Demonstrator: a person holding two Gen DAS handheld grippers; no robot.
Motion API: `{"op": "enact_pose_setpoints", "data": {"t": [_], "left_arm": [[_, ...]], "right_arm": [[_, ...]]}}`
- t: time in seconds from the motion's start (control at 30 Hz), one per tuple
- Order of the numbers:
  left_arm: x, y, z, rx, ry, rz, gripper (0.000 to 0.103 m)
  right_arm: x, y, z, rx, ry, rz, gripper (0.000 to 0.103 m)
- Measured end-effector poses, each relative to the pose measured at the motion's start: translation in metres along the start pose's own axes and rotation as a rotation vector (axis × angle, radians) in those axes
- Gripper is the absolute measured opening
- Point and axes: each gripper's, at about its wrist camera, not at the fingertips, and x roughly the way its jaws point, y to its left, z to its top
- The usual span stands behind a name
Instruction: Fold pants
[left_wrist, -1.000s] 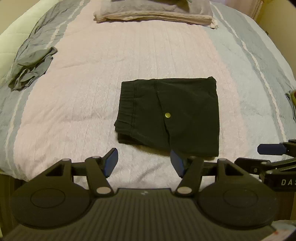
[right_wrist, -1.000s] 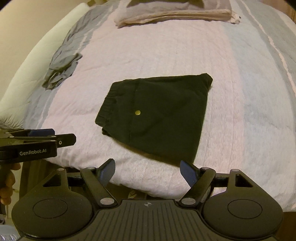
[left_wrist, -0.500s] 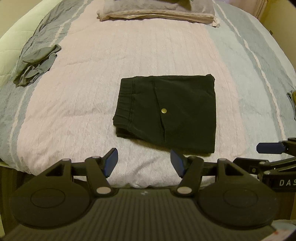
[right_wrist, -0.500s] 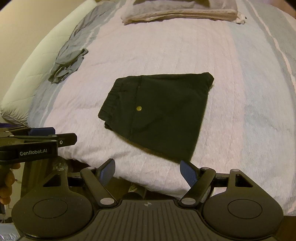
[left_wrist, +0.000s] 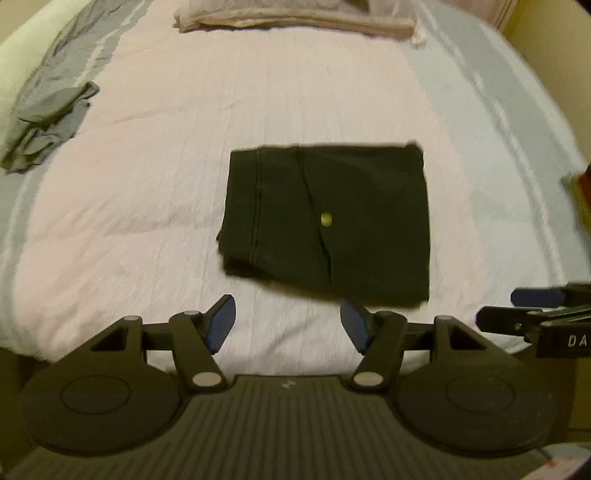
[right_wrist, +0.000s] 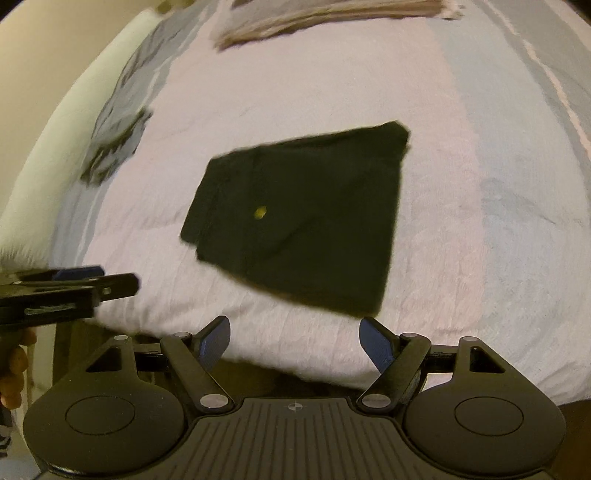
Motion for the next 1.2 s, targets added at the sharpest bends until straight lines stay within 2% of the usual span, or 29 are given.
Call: {"op": "enact_pose_setpoints", "data": {"t": [0.1, 0.17, 0.27, 0.37, 0.53, 0.73, 0.87, 0.97, 1.03, 1.13, 1.2], "left_arm": [[0.017, 0.038, 0.011, -0.042, -0.049, -0.084, 0.071], [0.040, 0.064, 0.020, -0.065, -0.066, -0.132, 0.071], [0.083, 0.099, 0.035, -0.141, -0.041, -0.223, 0.072], [0.131, 0.124, 0.047, -0.198, -0.004, -0.309, 0.075], [0.201, 0.145, 0.063, -0.243, 0.079, -0.437, 0.075], [0.248, 0.158, 0.069, -0.283, 0.113, -0.603, 0.076], [0.276, 0.156, 0.067, -0.301, 0.128, -0.699, 0.078], [0.283, 0.151, 0.070, -0.280, 0.109, -0.737, 0.078], [0.284, 0.146, 0.072, -0.265, 0.105, -0.747, 0.077], [0.278, 0.142, 0.074, -0.251, 0.097, -0.744, 0.075], [0.277, 0.141, 0.071, -0.218, 0.083, -0.736, 0.071]], "right_arm": [[0.004, -0.022, 0.004, 0.078, -0.071, -0.007, 0.074], [0.013, -0.039, 0.005, 0.146, -0.117, -0.021, 0.074], [0.030, -0.062, 0.003, 0.235, -0.155, -0.035, 0.074], [0.059, -0.080, 0.003, 0.320, -0.155, -0.030, 0.074], [0.101, -0.101, 0.008, 0.396, -0.207, 0.010, 0.074], [0.146, -0.123, 0.021, 0.400, -0.252, 0.061, 0.074], [0.171, -0.140, 0.019, 0.406, -0.271, 0.151, 0.074], [0.183, -0.148, 0.017, 0.440, -0.307, 0.240, 0.074], [0.194, -0.150, 0.020, 0.469, -0.301, 0.371, 0.069], [0.199, -0.138, 0.025, 0.421, -0.279, 0.330, 0.068], [0.201, -0.145, 0.021, 0.464, -0.285, 0.351, 0.064]]}}
